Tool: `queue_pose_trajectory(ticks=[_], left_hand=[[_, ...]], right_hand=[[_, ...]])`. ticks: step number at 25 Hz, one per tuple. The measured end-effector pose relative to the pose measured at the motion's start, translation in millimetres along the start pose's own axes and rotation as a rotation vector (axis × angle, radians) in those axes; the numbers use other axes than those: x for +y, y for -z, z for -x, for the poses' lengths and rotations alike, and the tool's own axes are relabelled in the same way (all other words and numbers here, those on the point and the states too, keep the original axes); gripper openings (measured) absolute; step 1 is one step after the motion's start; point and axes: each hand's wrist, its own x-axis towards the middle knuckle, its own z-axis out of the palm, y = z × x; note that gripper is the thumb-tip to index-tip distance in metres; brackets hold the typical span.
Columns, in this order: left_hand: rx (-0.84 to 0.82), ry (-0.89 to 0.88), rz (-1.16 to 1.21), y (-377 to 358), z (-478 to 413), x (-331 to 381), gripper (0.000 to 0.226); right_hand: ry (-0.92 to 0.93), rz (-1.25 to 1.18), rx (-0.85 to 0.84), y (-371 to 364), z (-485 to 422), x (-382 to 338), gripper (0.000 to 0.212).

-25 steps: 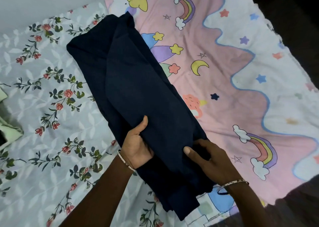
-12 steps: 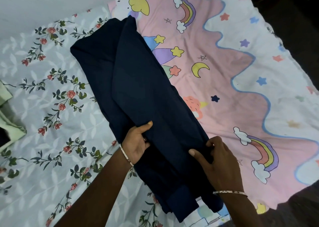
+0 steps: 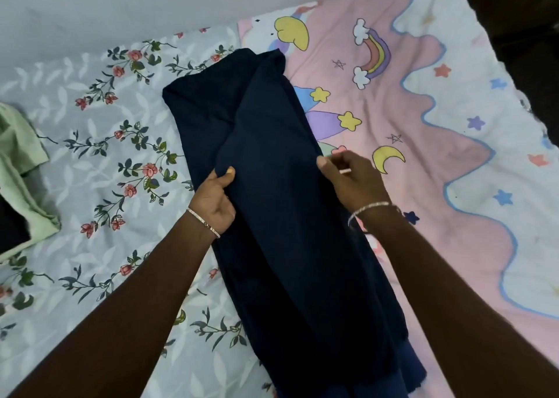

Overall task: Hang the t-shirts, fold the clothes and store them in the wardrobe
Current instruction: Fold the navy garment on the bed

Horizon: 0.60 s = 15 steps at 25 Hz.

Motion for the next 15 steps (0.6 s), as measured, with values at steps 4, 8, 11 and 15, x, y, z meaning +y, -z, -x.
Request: queue_pose_trajectory(ticks=[4,8,11,15], left_hand=[[0.008,0.044,0.014,7,-14,5,0.037],[0.01,-0.011,0.005,8,-18,3,0.031],[-0.002,-0.013,0.007,14,-19,2,0.029],[-0.084,-0.068,-0.078,18,-16,-1,0.032]], right_hand=[[-0.061,-0.181,-0.097,-24,-90,-36,0.025],[-0.188,-0.306,-0.129,-44,-155,-67,0.03],[-0.254,-0.302,-0.185,-60,-193,-85,0.05],[-0.324,-0.263,-0.209,-85,-228,-106,0.077]])
